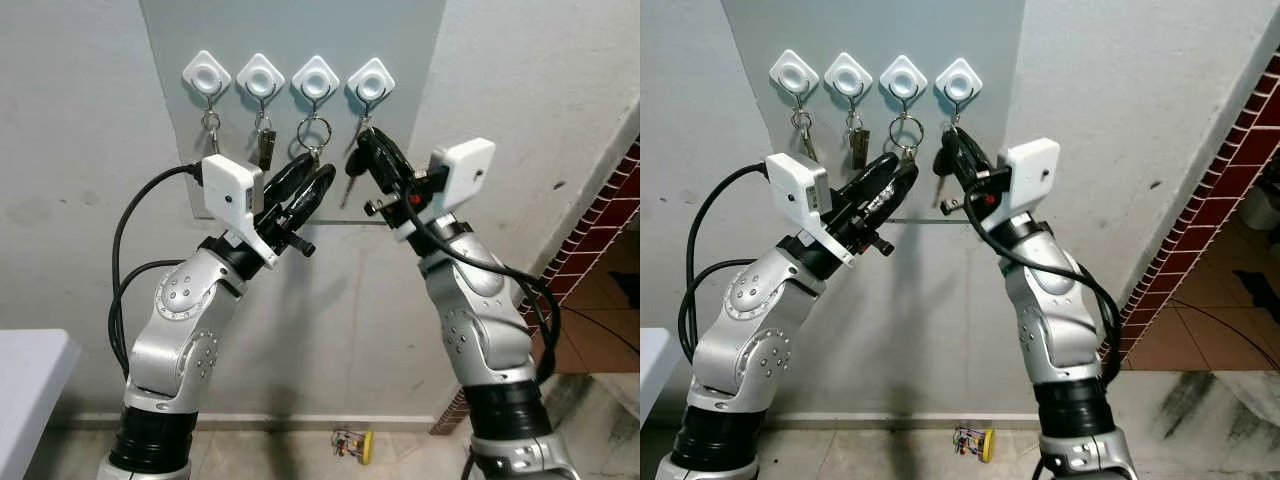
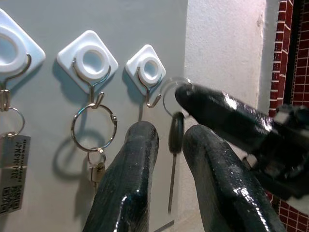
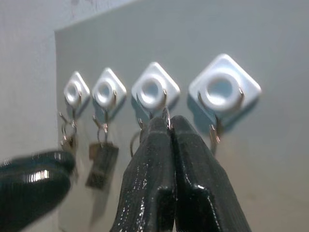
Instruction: Hang keys on a hook
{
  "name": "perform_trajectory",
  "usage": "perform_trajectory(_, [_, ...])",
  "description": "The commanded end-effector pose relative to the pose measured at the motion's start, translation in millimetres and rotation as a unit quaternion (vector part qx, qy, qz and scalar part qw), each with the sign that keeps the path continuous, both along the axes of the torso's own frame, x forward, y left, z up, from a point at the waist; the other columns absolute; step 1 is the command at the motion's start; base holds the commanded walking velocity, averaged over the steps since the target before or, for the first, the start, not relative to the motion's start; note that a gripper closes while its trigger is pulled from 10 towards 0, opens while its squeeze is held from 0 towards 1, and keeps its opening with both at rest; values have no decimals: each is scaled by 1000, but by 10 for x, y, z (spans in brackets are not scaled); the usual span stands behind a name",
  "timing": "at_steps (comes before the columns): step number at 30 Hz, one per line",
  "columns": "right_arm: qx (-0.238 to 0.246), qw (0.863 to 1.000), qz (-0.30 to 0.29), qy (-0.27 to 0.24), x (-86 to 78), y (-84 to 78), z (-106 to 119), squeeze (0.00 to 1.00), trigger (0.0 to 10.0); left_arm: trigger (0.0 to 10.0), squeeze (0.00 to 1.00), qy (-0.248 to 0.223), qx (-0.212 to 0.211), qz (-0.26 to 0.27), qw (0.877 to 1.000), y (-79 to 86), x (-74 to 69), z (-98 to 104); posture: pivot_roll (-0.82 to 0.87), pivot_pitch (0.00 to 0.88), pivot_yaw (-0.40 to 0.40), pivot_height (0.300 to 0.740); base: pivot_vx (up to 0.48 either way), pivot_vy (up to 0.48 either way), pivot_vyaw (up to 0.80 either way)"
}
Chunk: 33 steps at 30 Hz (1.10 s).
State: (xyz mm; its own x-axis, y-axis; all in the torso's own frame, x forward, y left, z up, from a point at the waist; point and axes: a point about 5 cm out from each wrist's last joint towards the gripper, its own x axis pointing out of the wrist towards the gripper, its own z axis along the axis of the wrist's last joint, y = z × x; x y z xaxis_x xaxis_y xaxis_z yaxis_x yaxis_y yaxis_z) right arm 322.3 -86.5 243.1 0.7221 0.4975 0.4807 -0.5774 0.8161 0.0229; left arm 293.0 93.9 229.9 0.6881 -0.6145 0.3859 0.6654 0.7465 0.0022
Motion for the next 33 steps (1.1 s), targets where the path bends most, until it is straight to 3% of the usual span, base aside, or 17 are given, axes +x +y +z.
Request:
perform_trajectory(1, [6, 1000, 2, -6, 40, -4, 57, 0, 10000, 10000, 0, -12, 0, 5, 1000, 17, -3, 83, -69, 4, -9, 740, 0, 0, 0])
perform_trajectory(9, [30, 1000, 3, 0, 88, -7, 90, 0, 10000, 10000, 0, -10, 0, 7, 1000, 26, -10, 89, -65, 9, -8, 740, 0, 0, 0])
perform_trajectory(20, [145, 988, 21, 56, 158, -63, 104, 0, 10000, 10000, 0, -8, -2, 9, 1000, 33, -21, 98, -64, 18, -7, 740, 0, 0, 0])
perform_trajectory(33, [187, 977, 41, 97, 233, -71, 108, 0, 10000, 10000, 0, -8, -5, 11, 1000, 30, -23, 111, -63, 24, -11, 740, 0, 0, 0])
